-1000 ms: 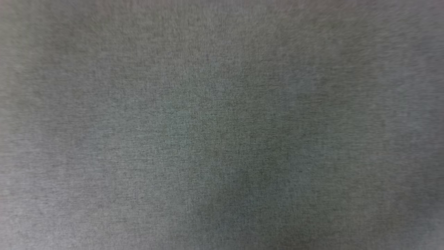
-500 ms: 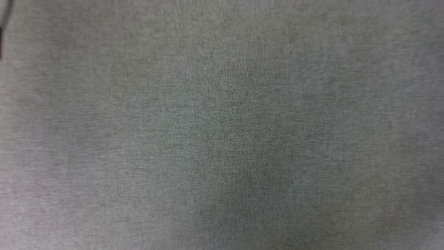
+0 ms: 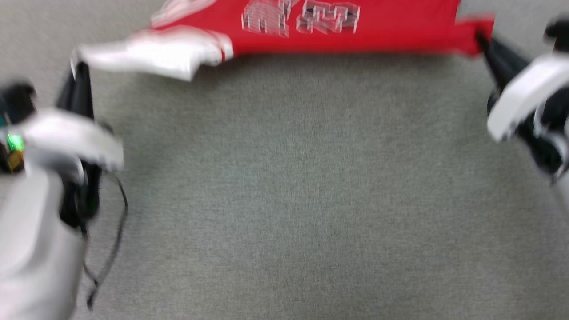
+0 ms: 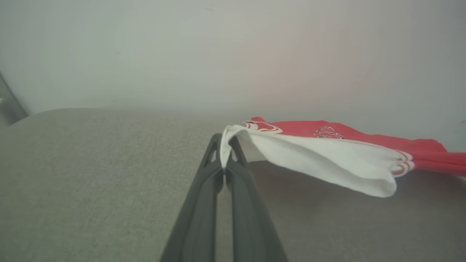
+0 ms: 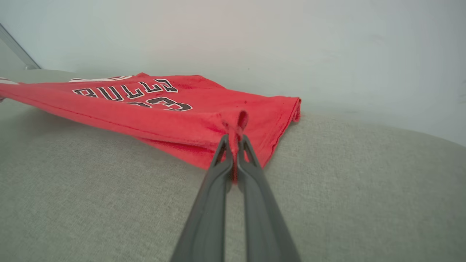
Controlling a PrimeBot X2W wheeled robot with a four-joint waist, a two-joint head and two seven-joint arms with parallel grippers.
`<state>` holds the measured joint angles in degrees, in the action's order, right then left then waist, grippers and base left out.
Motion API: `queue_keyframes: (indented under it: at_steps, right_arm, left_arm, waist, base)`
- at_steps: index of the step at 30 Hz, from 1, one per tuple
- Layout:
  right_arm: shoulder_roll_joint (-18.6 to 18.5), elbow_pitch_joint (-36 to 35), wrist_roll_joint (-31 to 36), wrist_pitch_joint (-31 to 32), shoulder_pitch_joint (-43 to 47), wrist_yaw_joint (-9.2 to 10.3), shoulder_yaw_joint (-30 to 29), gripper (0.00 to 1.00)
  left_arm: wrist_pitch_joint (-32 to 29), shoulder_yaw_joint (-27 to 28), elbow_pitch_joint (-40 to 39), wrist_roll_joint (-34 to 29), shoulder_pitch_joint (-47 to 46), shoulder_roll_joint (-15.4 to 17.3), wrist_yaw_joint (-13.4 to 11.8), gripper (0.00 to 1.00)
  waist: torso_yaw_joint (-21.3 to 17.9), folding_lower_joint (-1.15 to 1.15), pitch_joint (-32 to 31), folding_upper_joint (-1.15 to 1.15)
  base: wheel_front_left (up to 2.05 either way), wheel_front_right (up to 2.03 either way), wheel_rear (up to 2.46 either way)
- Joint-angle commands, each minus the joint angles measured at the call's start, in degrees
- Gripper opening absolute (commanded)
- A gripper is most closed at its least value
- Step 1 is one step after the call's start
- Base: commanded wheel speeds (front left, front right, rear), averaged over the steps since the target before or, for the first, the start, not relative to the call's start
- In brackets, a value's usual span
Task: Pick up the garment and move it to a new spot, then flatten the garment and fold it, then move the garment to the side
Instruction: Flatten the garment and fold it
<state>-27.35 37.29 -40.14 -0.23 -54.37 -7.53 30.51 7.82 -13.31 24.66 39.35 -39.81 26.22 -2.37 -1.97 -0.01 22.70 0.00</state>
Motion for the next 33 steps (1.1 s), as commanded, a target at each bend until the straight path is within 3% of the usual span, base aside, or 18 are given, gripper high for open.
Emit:
queue_keyframes:
  at_steps: [1, 12, 20, 25, 33]
  right_arm:
    - [-0.98, -1.28, 0.05, -0.61, 4.1, 0.08, -0.54, 0.0]
    - [0.83, -12.84, 2.65, 1.25, 33.26, 0.09, -8.16, 0.0]
    - [5.06, -24.33, 7.85, 6.51, 52.4, 0.08, -18.96, 0.0]
    - [8.6, -30.39, 10.71, 10.63, 56.22, 0.08, -24.29, 0.0]
    - [10.45, -30.88, 14.25, 16.98, 48.62, 0.08, -26.21, 0.0]
  left_arm:
    - [0.54, 0.61, -2.56, 0.49, 5.19, 0.34, -1.4, 0.0]
    - [-2.28, 3.77, -23.62, 4.34, 39.78, 1.0, -11.99, 0.0]
    - [-8.83, 2.05, -33.85, 5.29, 50.86, 2.65, -16.06, 0.0]
    - [-9.48, 1.93, -37.35, 4.45, 48.21, 3.41, -16.17, 0.0]
    - [-9.93, -0.69, -31.96, 3.71, 33.82, 2.08, -11.68, 0.0]
  waist:
    - [0.51, 0.01, -5.61, 0.0]
    - [0.61, 0.01, -15.31, 0.0]
    - [2.49, 0.01, -18.6, 0.0]
    - [2.26, 0.01, -17.88, 0.0]
    - [0.73, 0.01, -12.87, 0.0]
  base:
    - [0.0, 0.0, 0.0]
    - [0.0, 0.0, 0.0]
    - [0.0, 0.0, 0.0]
    - [0.0, 0.0, 0.0]
    - [0.0, 0.0, 0.0]
